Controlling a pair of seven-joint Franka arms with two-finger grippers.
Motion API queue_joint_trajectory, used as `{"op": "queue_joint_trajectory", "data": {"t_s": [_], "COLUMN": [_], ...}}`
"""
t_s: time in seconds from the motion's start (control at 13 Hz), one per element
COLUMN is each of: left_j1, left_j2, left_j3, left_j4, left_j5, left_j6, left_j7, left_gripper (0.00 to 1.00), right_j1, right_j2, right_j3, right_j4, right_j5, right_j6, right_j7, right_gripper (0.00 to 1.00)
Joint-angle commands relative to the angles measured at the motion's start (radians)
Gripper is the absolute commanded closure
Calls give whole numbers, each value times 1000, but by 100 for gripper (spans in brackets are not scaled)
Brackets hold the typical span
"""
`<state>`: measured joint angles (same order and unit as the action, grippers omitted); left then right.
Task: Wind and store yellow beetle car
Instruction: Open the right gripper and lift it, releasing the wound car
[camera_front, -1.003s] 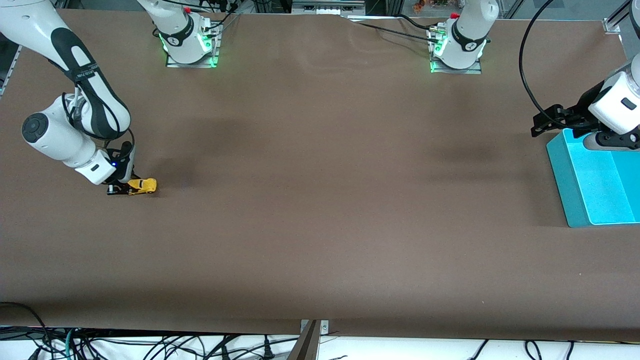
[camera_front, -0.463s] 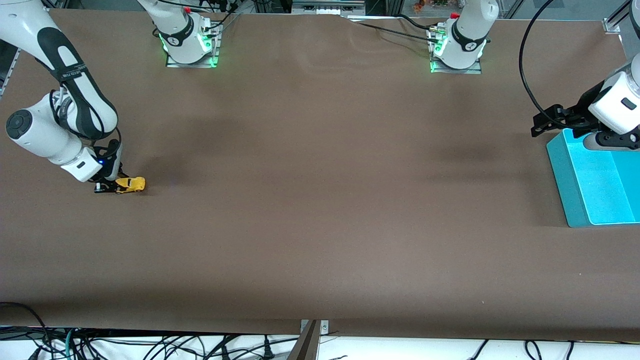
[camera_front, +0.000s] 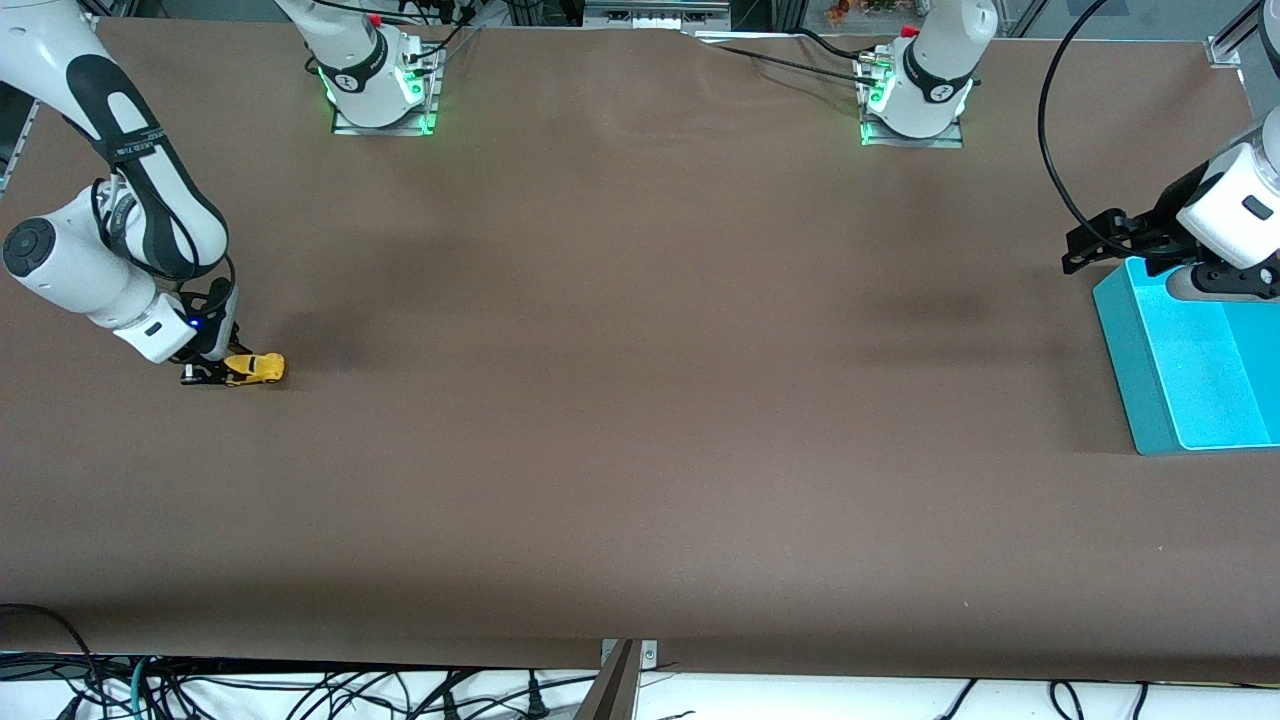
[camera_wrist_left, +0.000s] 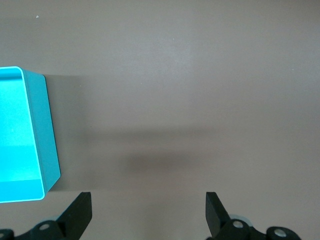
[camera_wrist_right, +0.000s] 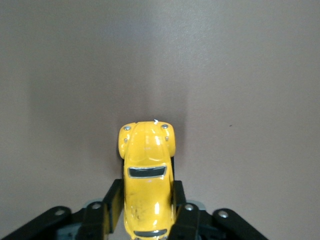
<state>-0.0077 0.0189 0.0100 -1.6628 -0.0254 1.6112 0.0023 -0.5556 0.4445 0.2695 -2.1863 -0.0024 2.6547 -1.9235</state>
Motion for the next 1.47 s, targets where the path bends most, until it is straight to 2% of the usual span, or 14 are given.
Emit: {"op": "queue_joint_trajectory", "data": {"t_s": [0.0,0.39,0.62,0.85,1.16,1.39], "left_j1": [3,3,3,3,3,3], "left_j2": [12,12,12,12,12,12], "left_j3": [-4,-4,-4,-4,-4,-4], "left_j4": [32,32,32,32,32,32], "left_j5": [28,28,28,28,28,28], "left_j6": [-22,-22,-22,-22,-22,-22], "left_j7": [-4,-4,-4,-4,-4,-4], "left_gripper": [0,0,0,0,0,0], "right_j1": [-29,-27,-24,-11,89,146], "right_j2": [42,-6,-64,-142,-271,-326], "right_j3": [17,89,135,180,180,180], "right_j4": [34,149,192,210,252,258], "right_j5": [-13,-25,-76,-80,-76,-83], "right_j6": [-59,-244,-320,-375,-496,-551], "right_j7": [46,152,228,335,642,906], "right_gripper": [0,0,0,0,0,0]}}
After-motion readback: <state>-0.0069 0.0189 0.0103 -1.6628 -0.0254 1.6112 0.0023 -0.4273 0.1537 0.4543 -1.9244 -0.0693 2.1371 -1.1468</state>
